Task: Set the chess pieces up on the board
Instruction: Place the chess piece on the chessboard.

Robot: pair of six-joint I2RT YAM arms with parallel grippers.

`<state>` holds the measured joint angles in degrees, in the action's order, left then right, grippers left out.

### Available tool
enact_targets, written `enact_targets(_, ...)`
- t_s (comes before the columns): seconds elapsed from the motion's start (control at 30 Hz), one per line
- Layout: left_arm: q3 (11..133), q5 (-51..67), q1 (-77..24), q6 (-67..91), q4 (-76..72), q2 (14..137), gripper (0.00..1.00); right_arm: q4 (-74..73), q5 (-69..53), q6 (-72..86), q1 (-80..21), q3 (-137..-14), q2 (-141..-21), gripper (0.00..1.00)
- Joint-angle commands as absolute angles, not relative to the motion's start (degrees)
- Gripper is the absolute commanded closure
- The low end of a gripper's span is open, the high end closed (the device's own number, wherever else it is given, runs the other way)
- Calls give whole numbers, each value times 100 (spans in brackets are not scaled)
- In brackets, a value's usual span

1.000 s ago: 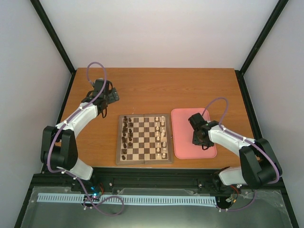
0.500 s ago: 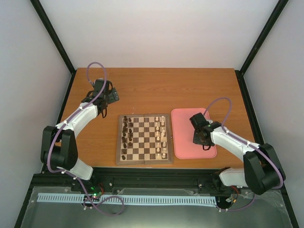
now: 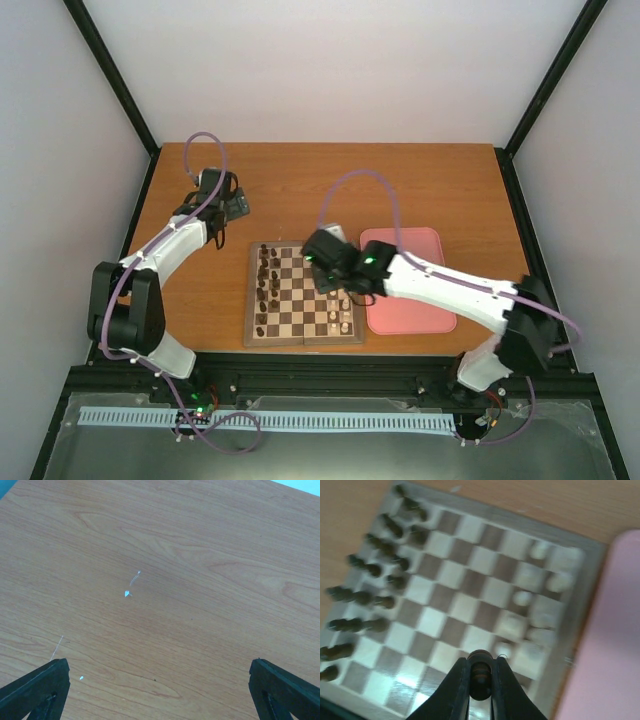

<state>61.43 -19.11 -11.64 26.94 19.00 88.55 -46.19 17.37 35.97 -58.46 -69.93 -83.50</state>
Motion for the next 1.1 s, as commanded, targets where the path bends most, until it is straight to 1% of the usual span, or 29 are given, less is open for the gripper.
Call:
enact_targets(0.0,6258,-2052,-1204,2672,1990,8877,0,-4605,1570,3264,-6454,-7738,-9378,96)
enact_targets(0.1,6241,-2052,-1208,2677,1988,8851,0,-4378,1038,3042,-6635,-8114,-9952,96)
enact_targets(0.23,6248,-2060,-1204,2676,1995,8843,0,-4340,703,2935,-6832,-8427,-10426,96)
enact_targets(0.57,6284,-2065,-1204,2681,2008,8958,0,-4215,244,2806,-7143,-8787,-11014,96)
enact_targets(1.07,6262,-2072,-1204,2681,2003,8900,0,-4184,70,2754,-7189,-8928,-11429,96)
